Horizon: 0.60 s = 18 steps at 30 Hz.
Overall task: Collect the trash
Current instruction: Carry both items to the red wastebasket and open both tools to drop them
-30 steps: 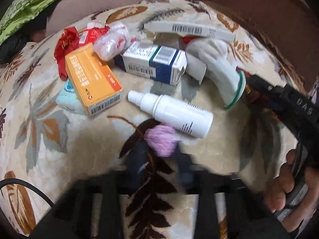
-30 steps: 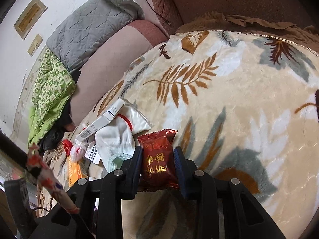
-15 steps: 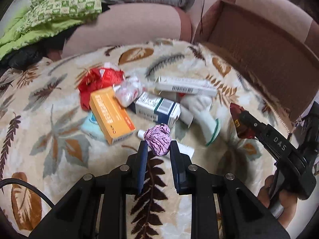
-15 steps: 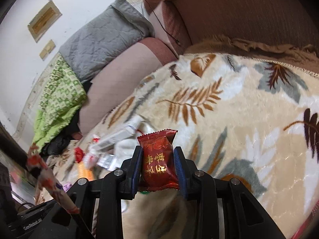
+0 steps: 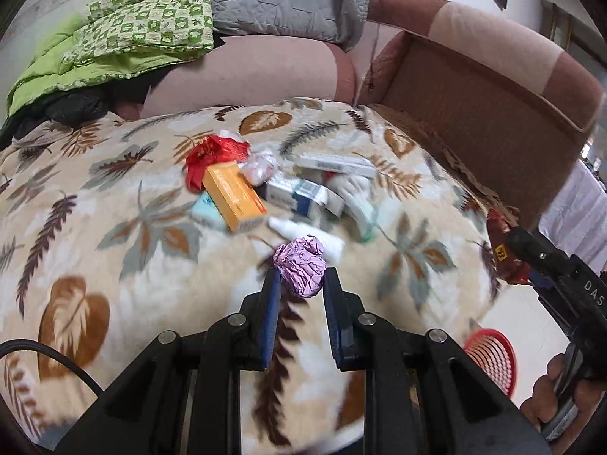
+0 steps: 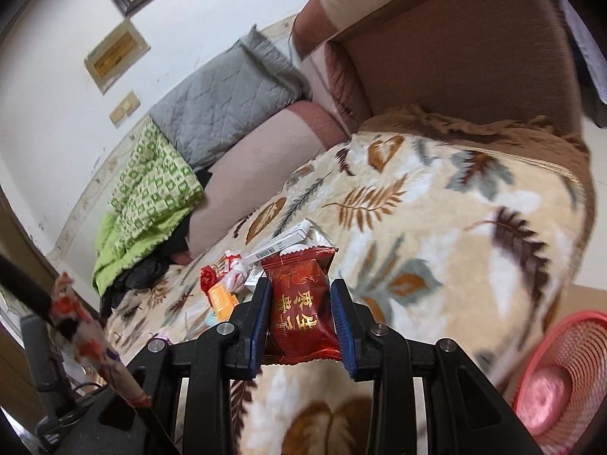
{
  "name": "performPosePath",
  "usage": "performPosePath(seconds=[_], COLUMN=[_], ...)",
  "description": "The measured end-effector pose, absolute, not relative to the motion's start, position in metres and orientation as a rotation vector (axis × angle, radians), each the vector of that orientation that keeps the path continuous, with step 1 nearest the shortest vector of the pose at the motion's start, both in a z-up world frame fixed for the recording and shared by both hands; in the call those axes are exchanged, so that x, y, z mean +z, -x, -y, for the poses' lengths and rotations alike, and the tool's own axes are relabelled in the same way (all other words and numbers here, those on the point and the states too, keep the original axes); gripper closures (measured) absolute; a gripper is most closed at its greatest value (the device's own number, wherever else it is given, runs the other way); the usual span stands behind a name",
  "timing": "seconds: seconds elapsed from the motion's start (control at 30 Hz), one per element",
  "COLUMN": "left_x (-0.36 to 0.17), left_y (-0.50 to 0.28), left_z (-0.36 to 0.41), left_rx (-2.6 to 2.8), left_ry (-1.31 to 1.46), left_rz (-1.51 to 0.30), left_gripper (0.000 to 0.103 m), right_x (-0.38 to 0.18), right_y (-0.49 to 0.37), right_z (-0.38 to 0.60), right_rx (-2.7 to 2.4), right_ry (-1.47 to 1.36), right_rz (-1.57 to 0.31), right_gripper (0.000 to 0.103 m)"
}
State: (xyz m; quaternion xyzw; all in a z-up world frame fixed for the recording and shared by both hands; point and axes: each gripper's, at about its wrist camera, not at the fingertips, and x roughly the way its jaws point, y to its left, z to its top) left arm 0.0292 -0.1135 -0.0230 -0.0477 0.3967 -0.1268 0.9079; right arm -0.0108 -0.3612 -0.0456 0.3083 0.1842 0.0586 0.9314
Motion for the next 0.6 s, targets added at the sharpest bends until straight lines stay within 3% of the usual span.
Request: performPosePath(seconds=[0.37,0.6], left_x=[0.024,0.023], left_y=[0.062,0.074], left_z=[0.197,0.269], left_rx=[-0.57,-0.763], left_ry=[0.068,0.015], left_rz=[-0.771,-0.845], left_gripper=[0.081,0.081], right_x=[-0.049,-0.071], right_y=[0.14,0.198], right_z=[0.423,0.489], right_rx=[-0.066,-0.232], right_ry=[-0.694,-0.781], right_rz=[-0.318,-0.294], right_gripper=[0.068,0.068])
